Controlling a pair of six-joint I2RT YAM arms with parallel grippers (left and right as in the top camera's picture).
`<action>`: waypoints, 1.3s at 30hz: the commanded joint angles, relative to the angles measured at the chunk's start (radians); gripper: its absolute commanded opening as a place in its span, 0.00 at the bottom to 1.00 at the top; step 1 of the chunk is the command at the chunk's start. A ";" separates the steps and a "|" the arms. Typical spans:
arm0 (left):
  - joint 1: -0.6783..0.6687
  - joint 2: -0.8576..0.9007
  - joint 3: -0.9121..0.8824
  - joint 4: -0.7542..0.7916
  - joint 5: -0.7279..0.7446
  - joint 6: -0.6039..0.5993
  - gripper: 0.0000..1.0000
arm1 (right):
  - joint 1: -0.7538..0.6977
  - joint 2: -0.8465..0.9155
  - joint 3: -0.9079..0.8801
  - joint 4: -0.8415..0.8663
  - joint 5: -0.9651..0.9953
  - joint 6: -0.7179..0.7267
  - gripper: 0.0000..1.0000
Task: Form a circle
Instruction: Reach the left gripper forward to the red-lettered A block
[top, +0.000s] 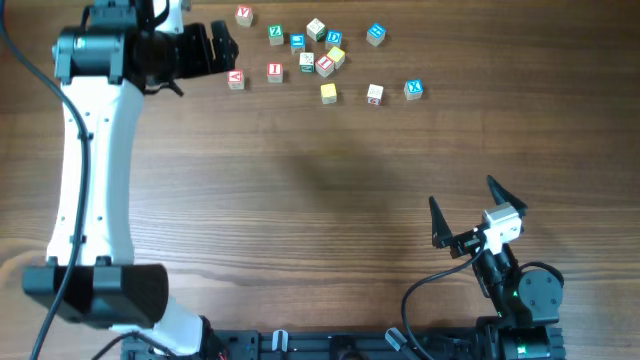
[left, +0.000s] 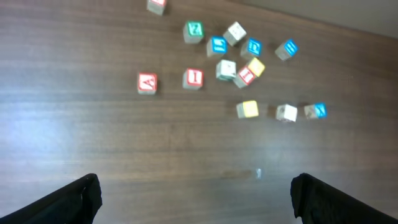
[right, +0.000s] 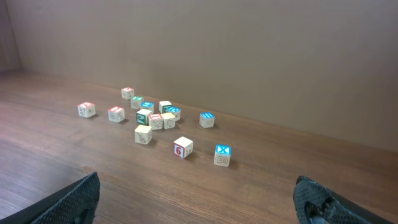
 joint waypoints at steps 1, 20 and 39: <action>-0.002 0.059 0.045 0.003 -0.053 0.071 1.00 | -0.006 -0.008 -0.001 0.002 -0.006 -0.003 1.00; -0.011 0.270 0.042 0.205 -0.063 0.130 0.04 | -0.006 -0.008 -0.001 0.002 -0.006 -0.003 1.00; -0.011 0.498 0.040 0.314 -0.105 0.128 0.24 | -0.006 -0.008 -0.001 0.002 -0.006 -0.003 1.00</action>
